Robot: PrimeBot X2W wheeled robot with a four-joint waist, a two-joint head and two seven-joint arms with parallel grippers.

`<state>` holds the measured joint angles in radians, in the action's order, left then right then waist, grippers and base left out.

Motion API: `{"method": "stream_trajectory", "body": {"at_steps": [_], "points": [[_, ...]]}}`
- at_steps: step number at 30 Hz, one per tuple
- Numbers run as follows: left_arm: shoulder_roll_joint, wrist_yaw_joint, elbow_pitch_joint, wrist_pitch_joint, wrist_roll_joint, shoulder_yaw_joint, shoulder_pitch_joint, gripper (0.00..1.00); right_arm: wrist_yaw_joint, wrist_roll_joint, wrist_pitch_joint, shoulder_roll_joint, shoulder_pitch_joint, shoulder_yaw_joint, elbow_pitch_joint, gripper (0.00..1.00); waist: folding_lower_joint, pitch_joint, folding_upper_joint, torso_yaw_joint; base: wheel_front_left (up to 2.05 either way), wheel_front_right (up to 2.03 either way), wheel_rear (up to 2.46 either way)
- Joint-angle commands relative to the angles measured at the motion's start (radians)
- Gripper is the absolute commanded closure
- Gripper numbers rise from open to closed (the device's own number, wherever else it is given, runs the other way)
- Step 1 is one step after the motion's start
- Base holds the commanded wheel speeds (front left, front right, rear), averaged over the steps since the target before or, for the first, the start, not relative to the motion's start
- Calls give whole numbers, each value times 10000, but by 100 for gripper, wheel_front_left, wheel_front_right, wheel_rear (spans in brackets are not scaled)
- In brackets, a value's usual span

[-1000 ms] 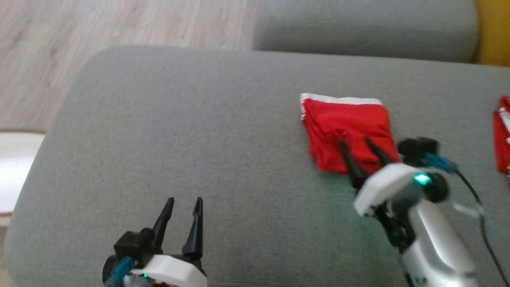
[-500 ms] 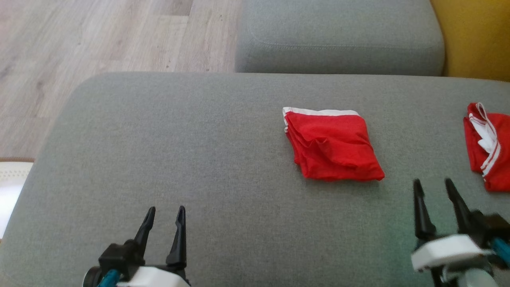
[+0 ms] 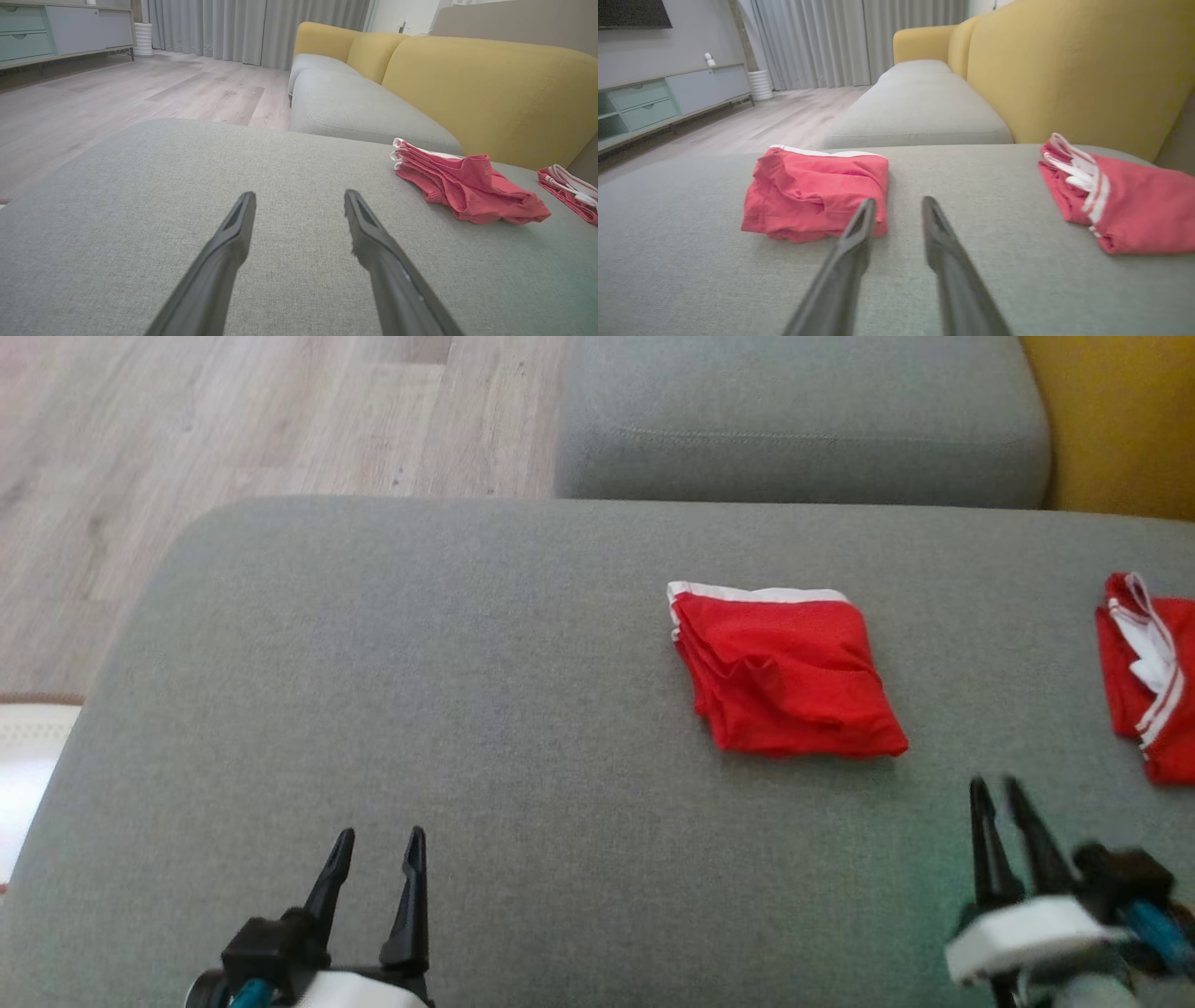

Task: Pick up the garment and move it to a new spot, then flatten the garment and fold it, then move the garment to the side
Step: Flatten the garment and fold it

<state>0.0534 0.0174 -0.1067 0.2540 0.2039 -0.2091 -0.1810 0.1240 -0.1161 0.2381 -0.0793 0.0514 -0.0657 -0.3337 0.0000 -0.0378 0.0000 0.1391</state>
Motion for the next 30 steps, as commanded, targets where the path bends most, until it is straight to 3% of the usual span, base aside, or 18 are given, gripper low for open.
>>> {"method": "stream_trajectory", "body": {"at_steps": [1, 8, 15, 21, 30], "points": [[-32, 16, 361, 78, -23, 286, 515, 0, 67, -94, -136, -328, -1040, 470, 150, 100, 0, 185, 0, 127, 0, 0, 0], [-32, -56, 290, 78, 138, -160, 1074, 0, 67, 436, -873, -592, -3598, 1525, -1762, 100, 0, 973, 0, 633, 0, 0, 0], [-32, 59, 121, 78, 457, -722, 1483, 0, 67, 1031, -913, -318, -5356, 1571, -4419, 100, 0, 1281, 0, 1323, 0, 0, 0], [-32, 214, 110, 78, 555, -818, 1417, 0, 67, 1004, -423, -43, -5650, 1676, -5480, 100, 0, 1223, 0, 1559, 0, 0, 0], [-32, 219, 136, 78, 432, -461, 1188, 0, 67, 237, -382, 231, -5202, 3770, -6302, 100, 0, 1077, 0, 1192, 0, 0, 0]]}}
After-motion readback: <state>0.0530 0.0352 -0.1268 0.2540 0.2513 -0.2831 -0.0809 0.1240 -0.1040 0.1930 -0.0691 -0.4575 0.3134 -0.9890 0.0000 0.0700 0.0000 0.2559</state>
